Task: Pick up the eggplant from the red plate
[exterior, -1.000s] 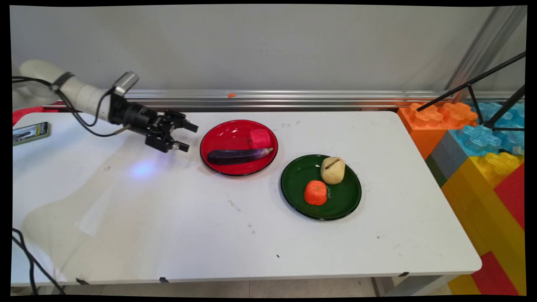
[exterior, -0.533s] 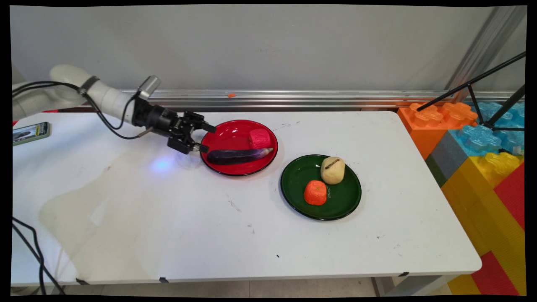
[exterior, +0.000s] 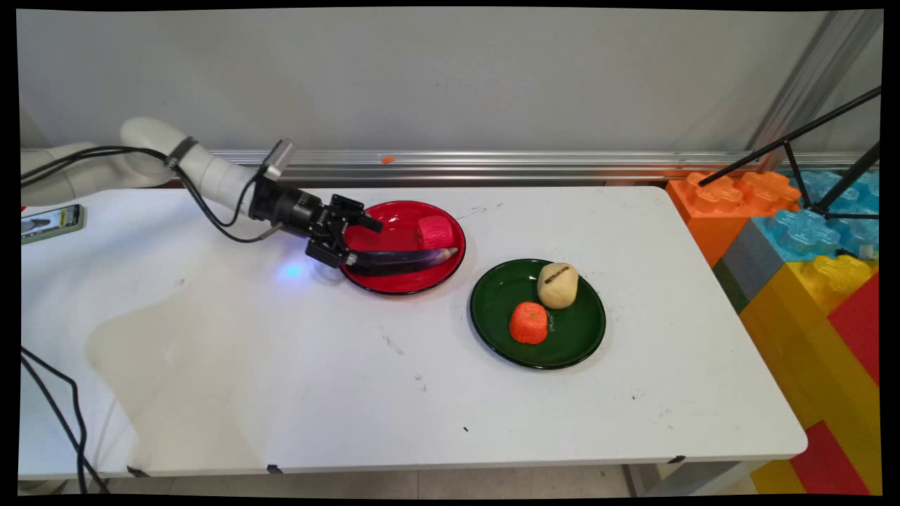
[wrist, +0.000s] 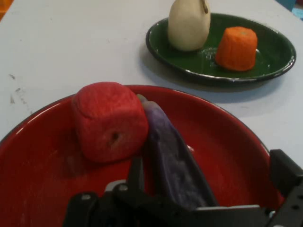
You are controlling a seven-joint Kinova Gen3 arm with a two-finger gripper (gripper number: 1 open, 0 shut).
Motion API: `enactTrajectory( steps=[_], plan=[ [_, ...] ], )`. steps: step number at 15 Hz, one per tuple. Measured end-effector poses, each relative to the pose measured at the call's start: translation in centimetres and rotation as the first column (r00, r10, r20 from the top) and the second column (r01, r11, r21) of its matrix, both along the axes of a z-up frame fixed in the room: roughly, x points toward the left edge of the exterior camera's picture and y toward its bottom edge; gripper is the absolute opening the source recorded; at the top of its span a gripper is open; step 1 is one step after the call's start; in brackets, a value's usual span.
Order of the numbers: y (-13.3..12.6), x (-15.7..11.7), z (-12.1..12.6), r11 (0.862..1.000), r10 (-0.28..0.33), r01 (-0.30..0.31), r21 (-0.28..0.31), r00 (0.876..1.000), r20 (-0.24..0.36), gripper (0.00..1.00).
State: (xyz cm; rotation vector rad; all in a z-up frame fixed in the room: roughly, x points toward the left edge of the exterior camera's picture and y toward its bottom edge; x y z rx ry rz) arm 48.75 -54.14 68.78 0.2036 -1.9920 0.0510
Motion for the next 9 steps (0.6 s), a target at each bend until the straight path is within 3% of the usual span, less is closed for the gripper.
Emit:
enactTrajectory(
  steps=[9],
  plan=[
    [-1.6, -2.0, -1.4, 0.999, -0.030, 0.032, -0.032, 0.998, 0.051, 1.00]
  ],
)
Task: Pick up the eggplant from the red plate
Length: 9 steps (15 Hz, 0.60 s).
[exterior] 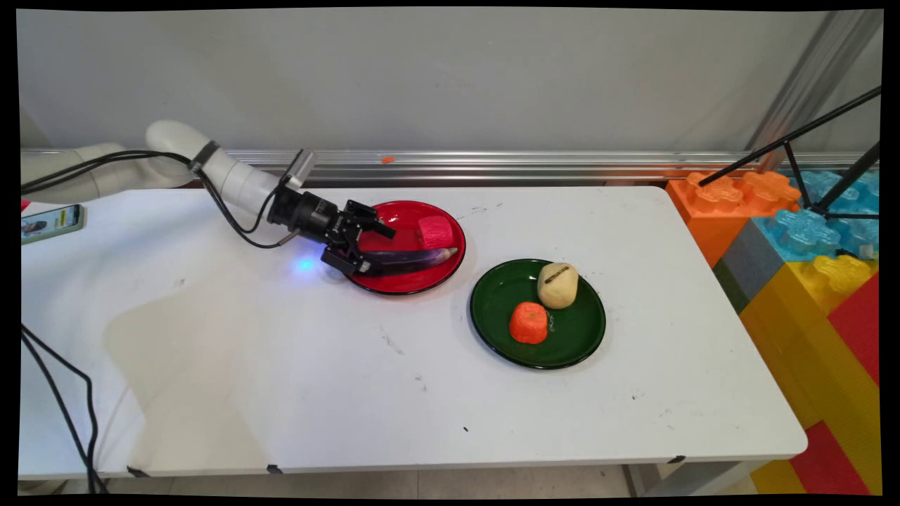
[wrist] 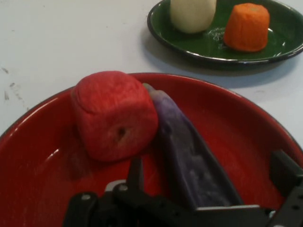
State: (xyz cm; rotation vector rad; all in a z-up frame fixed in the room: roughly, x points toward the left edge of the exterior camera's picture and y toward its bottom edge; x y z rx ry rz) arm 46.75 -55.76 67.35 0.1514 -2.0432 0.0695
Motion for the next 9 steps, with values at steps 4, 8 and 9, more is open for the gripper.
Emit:
enactTrajectory(
  steps=[4, 8, 9],
  plan=[
    [-0.54, -0.39, -0.46, 1.000, -0.010, 0.010, -0.010, 1.000, 0.023, 1.00],
    [-0.98, -0.61, -0.88, 1.000, -0.017, 0.018, -0.017, 0.999, 0.045, 1.00],
    [-1.05, -0.65, -0.93, 1.000, -0.019, 0.020, -0.018, 0.999, 0.048, 1.00]
  ],
)
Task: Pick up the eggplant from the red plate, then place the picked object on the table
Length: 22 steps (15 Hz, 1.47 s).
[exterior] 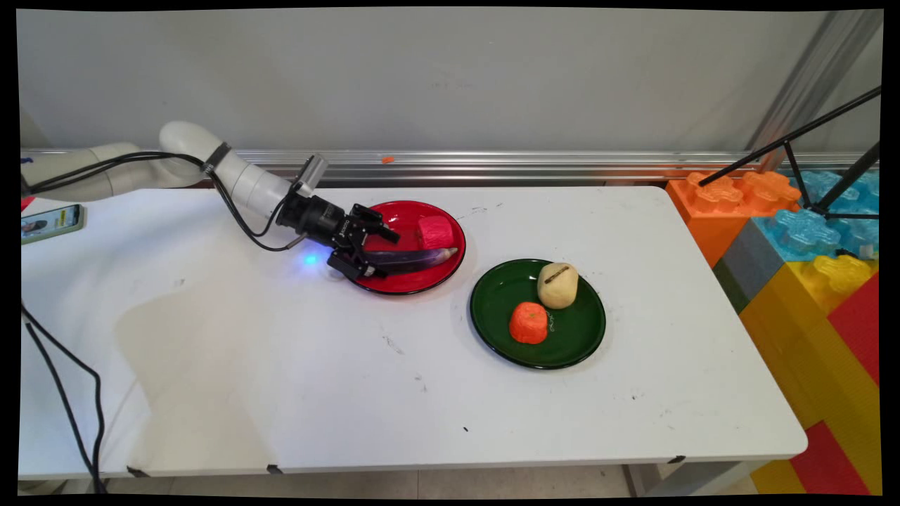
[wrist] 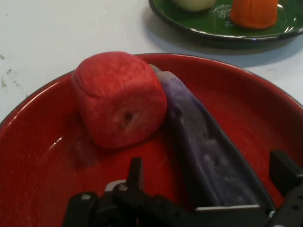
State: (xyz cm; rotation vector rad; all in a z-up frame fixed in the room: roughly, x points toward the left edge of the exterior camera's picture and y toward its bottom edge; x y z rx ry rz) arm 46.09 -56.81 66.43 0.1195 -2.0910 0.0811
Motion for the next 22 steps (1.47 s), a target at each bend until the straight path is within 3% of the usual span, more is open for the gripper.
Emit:
enactTrajectory(
  steps=[2, 3, 13, 22],
  plan=[
    [-0.1, -0.1, -0.1, 1.000, -0.003, 0.003, -0.003, 1.000, 0.006, 1.00],
    [-0.2, -0.1, -0.1, 1.000, -0.005, 0.005, -0.007, 1.000, 0.008, 0.00],
    [-0.5, -0.7, 0.2, 0.999, -0.032, 0.032, -0.014, 0.999, 0.008, 0.00],
    [0.0, -1.1, 2.4, 0.999, -0.046, 0.046, -0.003, 0.998, -0.038, 0.00]
  ],
)
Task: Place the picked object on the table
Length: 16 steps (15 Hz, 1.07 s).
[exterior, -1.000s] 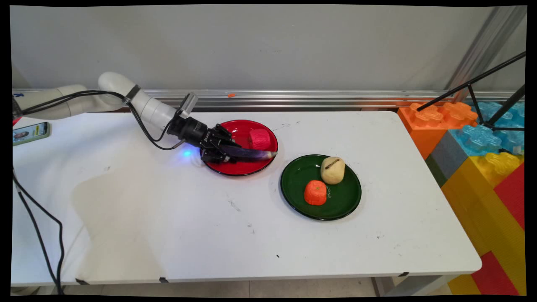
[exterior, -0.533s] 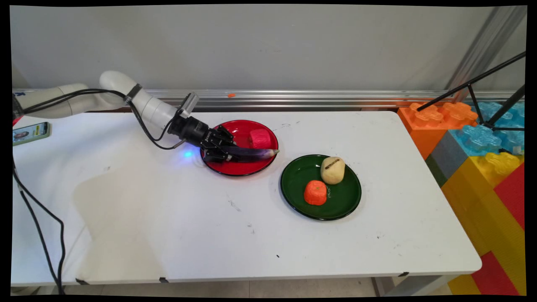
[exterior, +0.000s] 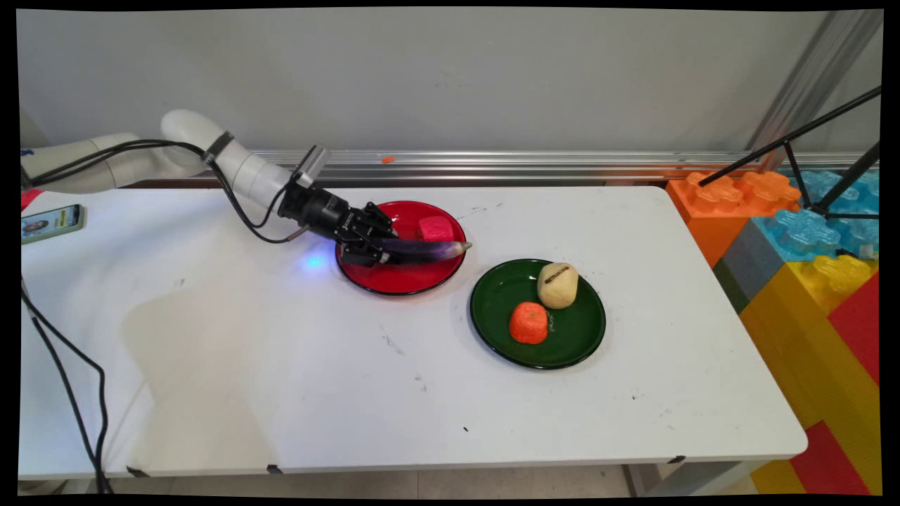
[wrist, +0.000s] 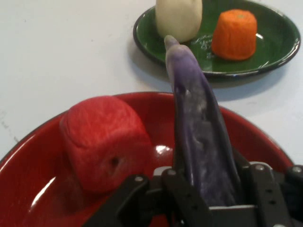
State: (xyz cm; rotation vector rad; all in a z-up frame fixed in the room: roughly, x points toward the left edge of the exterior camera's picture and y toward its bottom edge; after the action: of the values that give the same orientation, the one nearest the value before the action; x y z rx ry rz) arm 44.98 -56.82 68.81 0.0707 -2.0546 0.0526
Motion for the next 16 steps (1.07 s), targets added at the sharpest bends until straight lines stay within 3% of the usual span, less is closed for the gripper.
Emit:
enactTrajectory(
  steps=[8, 16],
  plan=[
    [3.5, 0.4, 2.6, 0.998, -0.034, 0.037, 0.054, 0.998, -0.048, 0.00],
    [8.2, 1.9, 2.8, 0.989, -0.077, 0.082, 0.119, 0.996, -0.052, 0.00]
  ],
)
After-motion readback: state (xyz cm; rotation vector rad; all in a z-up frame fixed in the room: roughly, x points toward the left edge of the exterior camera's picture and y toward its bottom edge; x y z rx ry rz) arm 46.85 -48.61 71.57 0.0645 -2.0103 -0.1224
